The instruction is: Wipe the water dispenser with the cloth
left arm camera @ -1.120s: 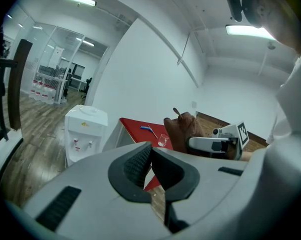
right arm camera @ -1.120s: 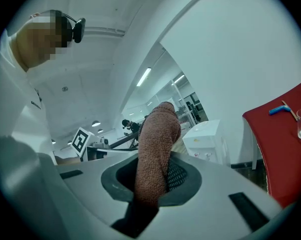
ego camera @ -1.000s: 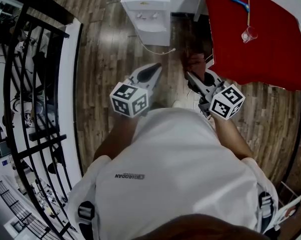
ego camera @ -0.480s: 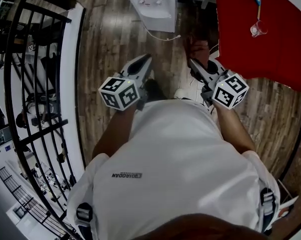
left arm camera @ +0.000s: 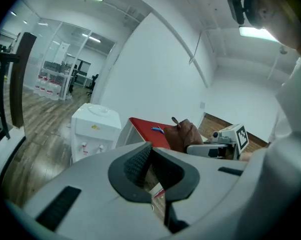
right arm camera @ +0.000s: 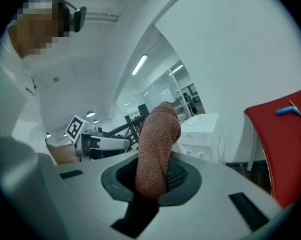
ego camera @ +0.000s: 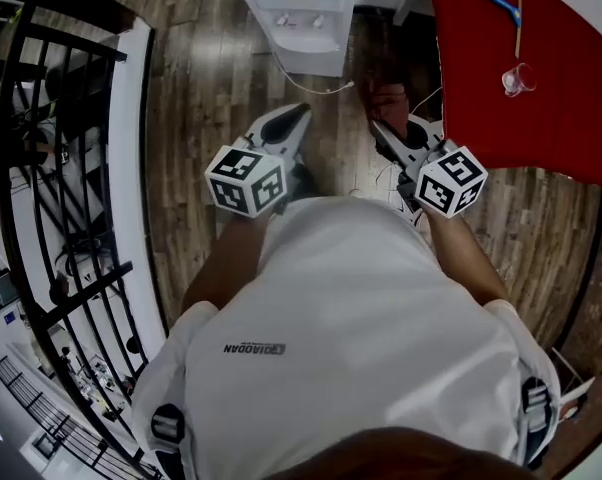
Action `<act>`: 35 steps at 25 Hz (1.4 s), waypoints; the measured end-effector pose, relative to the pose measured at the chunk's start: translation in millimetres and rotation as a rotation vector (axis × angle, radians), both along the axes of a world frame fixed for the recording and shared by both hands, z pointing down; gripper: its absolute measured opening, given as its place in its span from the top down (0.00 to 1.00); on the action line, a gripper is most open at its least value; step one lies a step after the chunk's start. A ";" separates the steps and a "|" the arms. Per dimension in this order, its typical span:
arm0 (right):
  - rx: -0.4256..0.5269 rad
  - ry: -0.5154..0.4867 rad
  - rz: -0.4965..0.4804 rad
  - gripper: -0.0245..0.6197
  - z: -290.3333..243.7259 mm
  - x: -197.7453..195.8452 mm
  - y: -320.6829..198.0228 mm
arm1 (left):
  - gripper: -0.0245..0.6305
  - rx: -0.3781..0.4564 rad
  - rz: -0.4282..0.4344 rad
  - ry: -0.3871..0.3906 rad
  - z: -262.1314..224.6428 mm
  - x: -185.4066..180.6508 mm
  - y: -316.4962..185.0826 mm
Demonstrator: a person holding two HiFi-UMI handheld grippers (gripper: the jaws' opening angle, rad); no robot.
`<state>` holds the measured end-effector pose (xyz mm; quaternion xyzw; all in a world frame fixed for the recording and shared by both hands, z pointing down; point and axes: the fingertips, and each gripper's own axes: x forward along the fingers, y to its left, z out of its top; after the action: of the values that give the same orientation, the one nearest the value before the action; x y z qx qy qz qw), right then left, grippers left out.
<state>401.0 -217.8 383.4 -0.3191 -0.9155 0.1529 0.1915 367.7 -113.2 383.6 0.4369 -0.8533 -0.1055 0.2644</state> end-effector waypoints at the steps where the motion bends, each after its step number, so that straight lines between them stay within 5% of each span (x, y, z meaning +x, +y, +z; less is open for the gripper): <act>1: 0.018 -0.004 0.002 0.88 -0.7 -10.9 3.5 | 0.97 0.003 0.008 -0.011 -2.1 -12.6 0.7; 11: 0.185 -0.040 0.038 0.88 -5.4 -99.3 42.1 | 0.97 -0.047 0.138 -0.110 -15.7 -107.1 26.9; 17: 0.206 -0.021 0.047 0.88 4.8 -140.2 71.8 | 0.97 -0.094 0.232 -0.166 -13.2 -146.7 46.5; 28: 0.296 -0.029 0.125 0.88 -4.2 -192.3 68.0 | 0.97 -0.124 0.345 -0.117 2.3 -174.1 62.4; 35: 0.416 -0.024 0.124 0.88 14.3 -230.1 28.9 | 0.97 -0.132 0.278 -0.148 1.9 -204.6 60.7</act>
<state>170.9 -188.9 397.7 -0.2176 -0.9474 -0.0315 0.2327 163.1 -52.5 385.5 0.5389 -0.8069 0.0204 0.2411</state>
